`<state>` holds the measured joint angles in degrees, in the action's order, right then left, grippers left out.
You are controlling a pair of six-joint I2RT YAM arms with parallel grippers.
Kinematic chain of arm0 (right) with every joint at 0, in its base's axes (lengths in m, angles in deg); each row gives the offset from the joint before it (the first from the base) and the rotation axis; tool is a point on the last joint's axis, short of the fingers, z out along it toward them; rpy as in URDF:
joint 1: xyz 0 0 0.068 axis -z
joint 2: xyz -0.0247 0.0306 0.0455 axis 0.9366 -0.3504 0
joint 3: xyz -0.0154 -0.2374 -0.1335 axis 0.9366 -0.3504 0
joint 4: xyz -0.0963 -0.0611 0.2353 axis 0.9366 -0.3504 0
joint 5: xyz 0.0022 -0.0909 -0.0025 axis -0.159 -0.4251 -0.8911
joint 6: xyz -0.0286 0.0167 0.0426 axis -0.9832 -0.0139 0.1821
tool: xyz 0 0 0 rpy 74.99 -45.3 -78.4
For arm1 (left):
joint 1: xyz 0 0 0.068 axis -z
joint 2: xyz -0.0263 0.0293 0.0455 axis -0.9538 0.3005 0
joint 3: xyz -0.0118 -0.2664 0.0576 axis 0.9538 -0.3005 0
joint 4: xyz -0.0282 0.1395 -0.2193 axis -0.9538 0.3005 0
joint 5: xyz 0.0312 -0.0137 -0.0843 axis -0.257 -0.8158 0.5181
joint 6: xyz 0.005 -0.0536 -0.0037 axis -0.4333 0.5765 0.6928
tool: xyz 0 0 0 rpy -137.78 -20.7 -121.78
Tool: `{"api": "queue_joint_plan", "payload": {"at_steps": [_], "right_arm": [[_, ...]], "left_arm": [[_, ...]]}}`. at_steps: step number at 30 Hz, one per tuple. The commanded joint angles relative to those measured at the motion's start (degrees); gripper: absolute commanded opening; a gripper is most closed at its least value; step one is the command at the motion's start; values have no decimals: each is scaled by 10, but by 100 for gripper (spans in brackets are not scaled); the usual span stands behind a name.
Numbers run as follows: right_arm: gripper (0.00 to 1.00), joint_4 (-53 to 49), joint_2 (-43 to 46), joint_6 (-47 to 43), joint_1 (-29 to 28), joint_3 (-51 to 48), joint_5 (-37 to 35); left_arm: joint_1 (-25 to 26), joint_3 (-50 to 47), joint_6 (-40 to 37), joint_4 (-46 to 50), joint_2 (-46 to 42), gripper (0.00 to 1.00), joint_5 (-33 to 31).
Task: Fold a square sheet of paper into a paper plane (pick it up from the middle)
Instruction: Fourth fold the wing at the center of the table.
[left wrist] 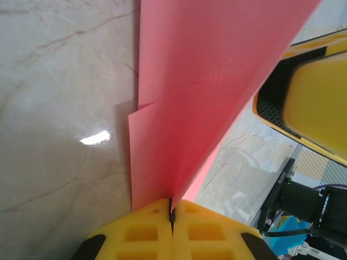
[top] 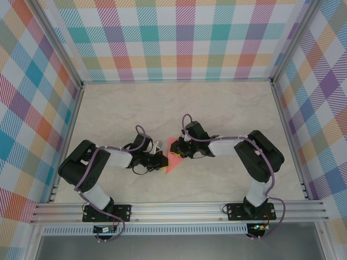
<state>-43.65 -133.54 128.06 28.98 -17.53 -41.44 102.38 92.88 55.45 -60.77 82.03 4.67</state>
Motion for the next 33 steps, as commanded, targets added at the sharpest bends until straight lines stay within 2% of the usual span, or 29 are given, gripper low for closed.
{"api": "queue_joint_plan", "payload": {"at_steps": [1,12,21,29,33], "right_arm": [[21,16,-12,1,-2,16,10],[21,-3,-21,1,-2,22,-10],[21,-6,-28,1,-2,27,-10],[21,-10,-31,1,-2,27,-13],[21,-14,-29,-1,-2,29,-12]], "left_arm": [[-7,3,10,-1,15,5,5],[-7,6,-16,45,-10,16,-18],[-7,2,-32,69,-28,18,-24],[-6,8,-25,66,-5,4,-29],[-6,4,-15,59,-1,2,-29]]}}
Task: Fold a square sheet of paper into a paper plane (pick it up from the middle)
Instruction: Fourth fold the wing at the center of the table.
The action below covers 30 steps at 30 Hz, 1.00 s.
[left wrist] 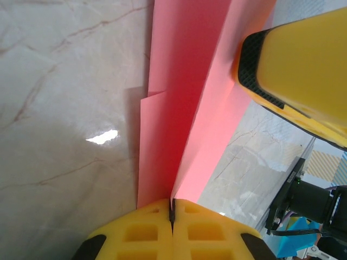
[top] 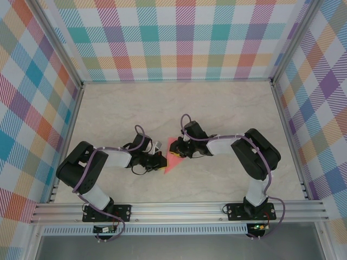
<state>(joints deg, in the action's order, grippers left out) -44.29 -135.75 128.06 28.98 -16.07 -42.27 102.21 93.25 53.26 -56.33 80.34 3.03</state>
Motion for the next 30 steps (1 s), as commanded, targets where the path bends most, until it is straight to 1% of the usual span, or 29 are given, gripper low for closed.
{"api": "queue_joint_plan", "payload": {"at_steps": [1,6,10,12,20,25,30], "right_arm": [[21,-10,-7,-1,-2,16,-4],[21,-9,11,2,-2,13,-5],[21,-26,60,4,-1,-10,-58],[21,-27,72,-1,-1,-15,-61],[20,3,36,-1,-7,7,6],[20,3,12,4,-10,23,2],[20,-6,-5,7,-10,36,-11]], "left_arm": [[-4,1,7,18,16,2,-14],[-4,7,6,29,19,1,-17],[-4,11,6,32,24,0,-16],[-4,9,11,28,25,0,-15],[-5,2,31,11,27,0,-13],[-5,-7,60,-18,26,0,-9],[-5,-9,61,-16,25,0,-9]]}}
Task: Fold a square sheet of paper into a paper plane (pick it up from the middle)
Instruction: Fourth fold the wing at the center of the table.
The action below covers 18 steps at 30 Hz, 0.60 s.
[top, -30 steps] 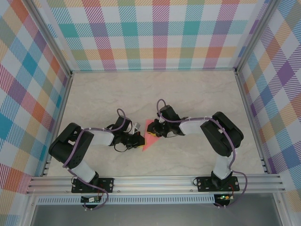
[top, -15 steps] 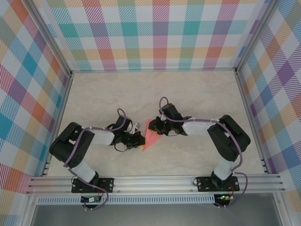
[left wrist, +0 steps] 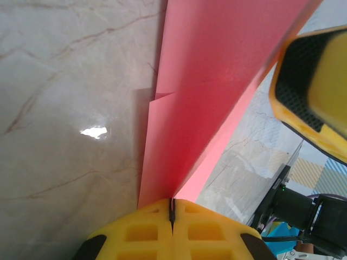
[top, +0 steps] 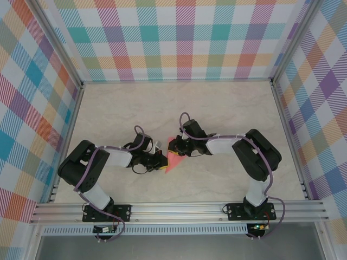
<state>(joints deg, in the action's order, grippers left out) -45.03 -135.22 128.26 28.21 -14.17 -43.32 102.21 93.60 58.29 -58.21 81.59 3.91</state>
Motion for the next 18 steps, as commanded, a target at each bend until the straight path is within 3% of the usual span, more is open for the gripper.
{"api": "queue_joint_plan", "payload": {"at_steps": [1,18], "right_arm": [[20,-2,-12,6,-2,16,-4],[21,11,-43,5,0,21,4]], "left_arm": [[-5,-13,11,4,13,0,-18],[-5,-33,48,-32,22,0,-23]]}}
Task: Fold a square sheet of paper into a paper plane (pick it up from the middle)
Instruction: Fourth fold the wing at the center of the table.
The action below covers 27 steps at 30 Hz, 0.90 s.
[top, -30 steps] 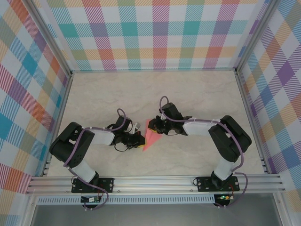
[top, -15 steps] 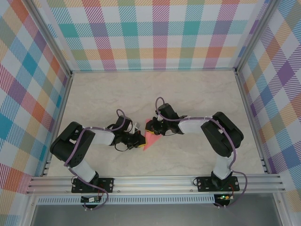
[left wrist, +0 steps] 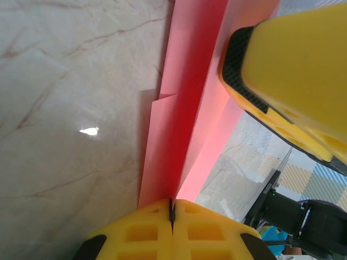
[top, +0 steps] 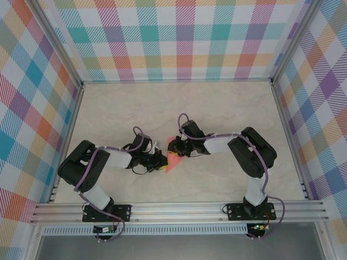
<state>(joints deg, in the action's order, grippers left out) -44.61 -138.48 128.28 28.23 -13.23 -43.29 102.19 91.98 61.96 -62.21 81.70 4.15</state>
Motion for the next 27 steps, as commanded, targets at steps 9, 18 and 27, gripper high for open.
{"api": "queue_joint_plan", "payload": {"at_steps": [9,18,27], "right_arm": [[21,7,-23,3,1,19,8],[21,0,-39,0,3,23,9],[21,-23,-52,6,3,10,-5]], "left_arm": [[-5,-23,14,11,18,0,-33],[-5,-27,14,14,17,0,-41],[-5,-20,-7,56,-1,10,-50]]}}
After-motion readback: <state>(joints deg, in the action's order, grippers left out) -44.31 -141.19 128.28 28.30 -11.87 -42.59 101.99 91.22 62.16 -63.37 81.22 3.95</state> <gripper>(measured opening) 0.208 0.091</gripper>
